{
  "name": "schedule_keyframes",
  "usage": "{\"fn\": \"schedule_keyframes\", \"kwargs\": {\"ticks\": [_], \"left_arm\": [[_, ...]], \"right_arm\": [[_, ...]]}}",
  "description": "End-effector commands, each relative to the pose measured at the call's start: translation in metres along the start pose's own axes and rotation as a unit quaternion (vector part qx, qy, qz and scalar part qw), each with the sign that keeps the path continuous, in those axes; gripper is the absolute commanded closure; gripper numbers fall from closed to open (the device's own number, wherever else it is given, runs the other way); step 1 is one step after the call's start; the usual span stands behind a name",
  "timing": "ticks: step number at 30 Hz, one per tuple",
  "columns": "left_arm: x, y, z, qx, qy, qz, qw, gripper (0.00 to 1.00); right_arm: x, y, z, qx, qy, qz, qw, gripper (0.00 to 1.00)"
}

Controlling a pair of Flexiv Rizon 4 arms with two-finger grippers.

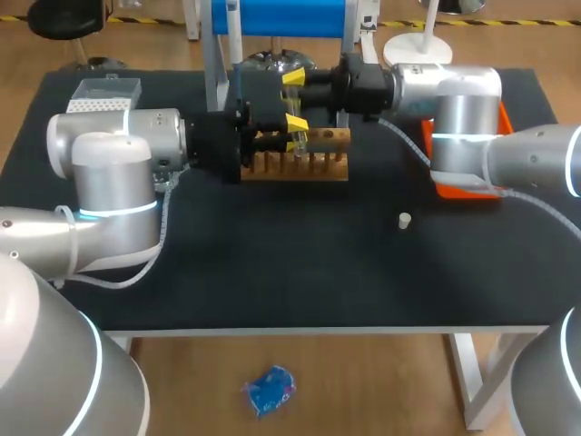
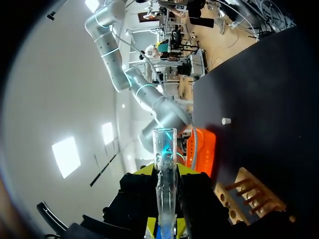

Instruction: Invert the test tube, pick up the pipette, mount the tip to pipette, aspirate from beaker and dispense into the tube, eject the tip, return the pipette, and cap with the stopper.

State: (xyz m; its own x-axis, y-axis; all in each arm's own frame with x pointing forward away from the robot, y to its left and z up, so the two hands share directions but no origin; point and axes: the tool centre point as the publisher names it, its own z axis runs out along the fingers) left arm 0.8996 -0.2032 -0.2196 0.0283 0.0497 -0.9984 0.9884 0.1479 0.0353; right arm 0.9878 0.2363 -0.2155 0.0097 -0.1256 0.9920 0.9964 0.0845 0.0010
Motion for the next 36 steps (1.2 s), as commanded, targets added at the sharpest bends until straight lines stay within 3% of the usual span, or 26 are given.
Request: {"fn": "schedule_keyframes", "kwargs": {"ticks": [1,7,11,18,21,22,23,24,35,36], "left_arm": [[-0.01,0.004,-0.007,-0.014,-0.001,-0.014,1.0,1.0],[-0.025,0.01,-0.022,-0.039,0.006,-0.053,0.998,1.0],[-0.032,0.012,-0.031,-0.015,0.023,-0.157,0.987,1.0],[-0.032,0.021,-0.045,0.037,0.096,-0.281,0.954,1.0],[-0.031,0.026,-0.047,0.07,0.124,-0.327,0.934,1.0],[-0.03,0.028,-0.047,0.068,0.13,-0.33,0.933,1.0],[-0.03,0.029,-0.047,0.076,0.135,-0.334,0.93,1.0],[-0.032,0.031,-0.047,0.077,0.137,-0.32,0.934,1.0],[-0.032,0.031,-0.047,0.077,0.137,-0.32,0.934,1.0],[-0.032,0.031,-0.047,0.077,0.137,-0.32,0.934,1.0]], "right_arm": [[0.002,-0.002,-0.006,-0.004,-0.01,-0.014,1.0,0.0],[0.009,-0.004,-0.023,-0.003,-0.05,-0.082,0.995,0.0],[0.02,-0.004,-0.039,0.004,-0.076,-0.174,0.982,0.0],[0.033,-0.006,-0.069,0.056,-0.096,-0.305,0.946,0.0],[0.036,-0.015,-0.078,0.106,-0.128,-0.376,0.911,0.0],[0.036,-0.016,-0.081,0.121,-0.14,-0.4,0.898,0.0],[0.035,-0.017,-0.084,0.131,-0.147,-0.406,0.892,0.0],[0.035,-0.017,-0.084,0.131,-0.147,-0.406,0.892,0.0],[0.035,-0.017,-0.084,0.131,-0.147,-0.406,0.892,0.0],[0.032,-0.017,-0.083,0.13,-0.183,-0.434,0.873,0.0]]}}
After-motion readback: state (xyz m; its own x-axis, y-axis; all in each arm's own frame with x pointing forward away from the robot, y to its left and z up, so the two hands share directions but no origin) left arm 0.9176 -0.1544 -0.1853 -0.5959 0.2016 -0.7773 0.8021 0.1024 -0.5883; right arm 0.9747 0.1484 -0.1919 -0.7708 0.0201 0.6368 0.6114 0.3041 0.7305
